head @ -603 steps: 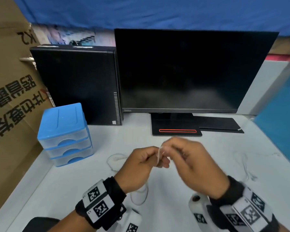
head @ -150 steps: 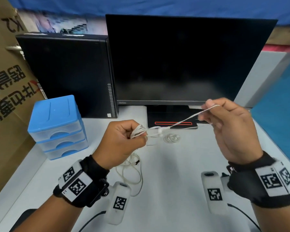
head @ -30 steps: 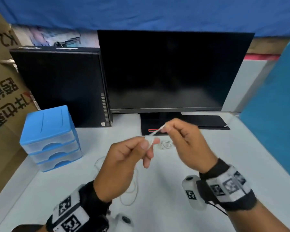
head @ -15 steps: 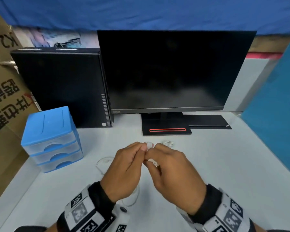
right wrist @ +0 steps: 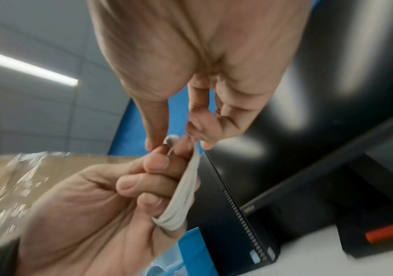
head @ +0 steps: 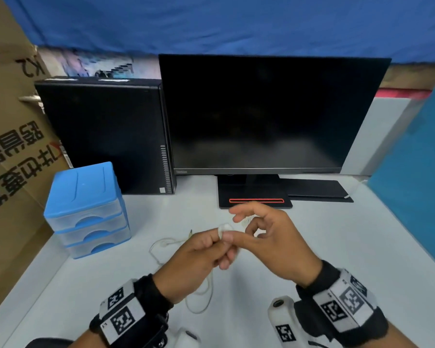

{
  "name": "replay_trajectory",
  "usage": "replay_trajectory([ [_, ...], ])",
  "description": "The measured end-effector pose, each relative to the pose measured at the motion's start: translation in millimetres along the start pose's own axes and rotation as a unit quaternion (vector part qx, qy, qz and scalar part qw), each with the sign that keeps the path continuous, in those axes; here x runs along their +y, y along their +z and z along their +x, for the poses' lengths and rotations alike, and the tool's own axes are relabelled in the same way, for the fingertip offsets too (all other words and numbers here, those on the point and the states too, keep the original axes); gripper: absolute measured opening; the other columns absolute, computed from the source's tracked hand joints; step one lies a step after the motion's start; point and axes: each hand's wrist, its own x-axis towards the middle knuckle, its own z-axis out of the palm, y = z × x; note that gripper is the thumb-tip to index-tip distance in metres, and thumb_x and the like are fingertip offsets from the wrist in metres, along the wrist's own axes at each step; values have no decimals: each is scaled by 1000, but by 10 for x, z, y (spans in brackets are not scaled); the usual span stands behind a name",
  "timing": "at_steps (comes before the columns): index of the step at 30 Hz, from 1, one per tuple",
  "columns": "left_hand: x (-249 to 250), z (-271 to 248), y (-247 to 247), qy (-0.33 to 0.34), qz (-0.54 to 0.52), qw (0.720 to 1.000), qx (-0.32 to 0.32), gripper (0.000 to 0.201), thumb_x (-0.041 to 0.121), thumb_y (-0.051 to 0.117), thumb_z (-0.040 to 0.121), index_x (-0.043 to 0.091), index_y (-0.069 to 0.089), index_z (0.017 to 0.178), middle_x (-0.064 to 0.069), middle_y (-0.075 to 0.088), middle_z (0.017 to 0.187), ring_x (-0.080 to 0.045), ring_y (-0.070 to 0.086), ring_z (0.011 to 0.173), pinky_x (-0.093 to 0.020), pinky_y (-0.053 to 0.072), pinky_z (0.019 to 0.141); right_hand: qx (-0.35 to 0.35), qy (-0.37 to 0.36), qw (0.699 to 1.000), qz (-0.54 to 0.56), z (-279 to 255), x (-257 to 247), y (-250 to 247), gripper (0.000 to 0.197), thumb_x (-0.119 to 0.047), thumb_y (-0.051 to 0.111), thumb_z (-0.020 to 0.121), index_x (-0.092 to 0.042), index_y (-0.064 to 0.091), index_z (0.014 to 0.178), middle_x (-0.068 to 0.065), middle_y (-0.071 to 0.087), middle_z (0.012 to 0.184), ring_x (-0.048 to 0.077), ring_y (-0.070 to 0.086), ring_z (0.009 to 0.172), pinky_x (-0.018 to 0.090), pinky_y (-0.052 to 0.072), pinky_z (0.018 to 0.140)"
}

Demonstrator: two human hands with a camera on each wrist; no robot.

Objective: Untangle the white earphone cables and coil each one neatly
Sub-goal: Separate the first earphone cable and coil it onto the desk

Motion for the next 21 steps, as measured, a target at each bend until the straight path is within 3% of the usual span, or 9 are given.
replay_trajectory([
  [2,17,13,-13,-9,-101,994,36,23,24,51,99,7,61,88,-1,50,71,-10,42,61,-20,42,66,-59,67,994,57,20,37,-19,38,-39,75,76,-26,70,111,-2,71,98,12,61,75,28,50,61],
  [5,44,36,-63,-12,-178,982,62,26,23,47,99,4,63,90,-3,44,69,-11,40,60,-23,45,66,-141,92,975,142,-8,66,64,18,-21,63,93,-16,73,107,5,75,96,15,65,81,28,52,61],
  [7,38,47,-85,-15,-190,979,74,27,26,49,97,5,63,90,-1,45,66,-14,39,64,-28,45,72,-130,90,976,152,-13,93,138,15,-17,62,94,-15,75,101,8,75,96,14,63,80,27,51,59],
  [10,-5,41,-95,-7,-179,980,88,28,32,55,96,6,62,90,1,45,62,-19,38,71,-36,37,84,-60,91,984,138,-14,145,223,12,-17,66,91,-11,77,95,11,73,90,13,59,73,27,46,54],
  [12,-8,39,-78,10,-160,982,98,31,36,52,93,7,60,85,0,40,60,-24,36,73,-38,35,84,-23,88,984,150,-19,162,270,14,-17,69,89,-9,76,98,16,71,88,12,57,70,26,44,51],
  [14,8,46,-49,24,-141,983,112,35,40,48,94,11,59,77,-2,35,60,-28,33,74,-39,35,83,-2,88,983,162,-17,171,311,17,-17,70,88,-9,75,102,11,69,83,10,55,67,25,42,50],
  [16,-1,52,-34,30,-127,983,129,39,43,45,94,12,57,72,-3,34,60,-31,31,77,-43,34,83,-7,90,982,167,-14,159,341,17,-17,69,89,-12,74,104,2,69,78,9,53,65,23,40,50],
  [21,-15,46,-2,8,-132,977,169,43,43,52,96,9,54,69,-3,34,56,-33,32,73,-45,34,81,-47,75,982,169,-36,140,349,14,-18,67,91,-19,76,103,4,70,83,9,46,63,20,37,50],
])
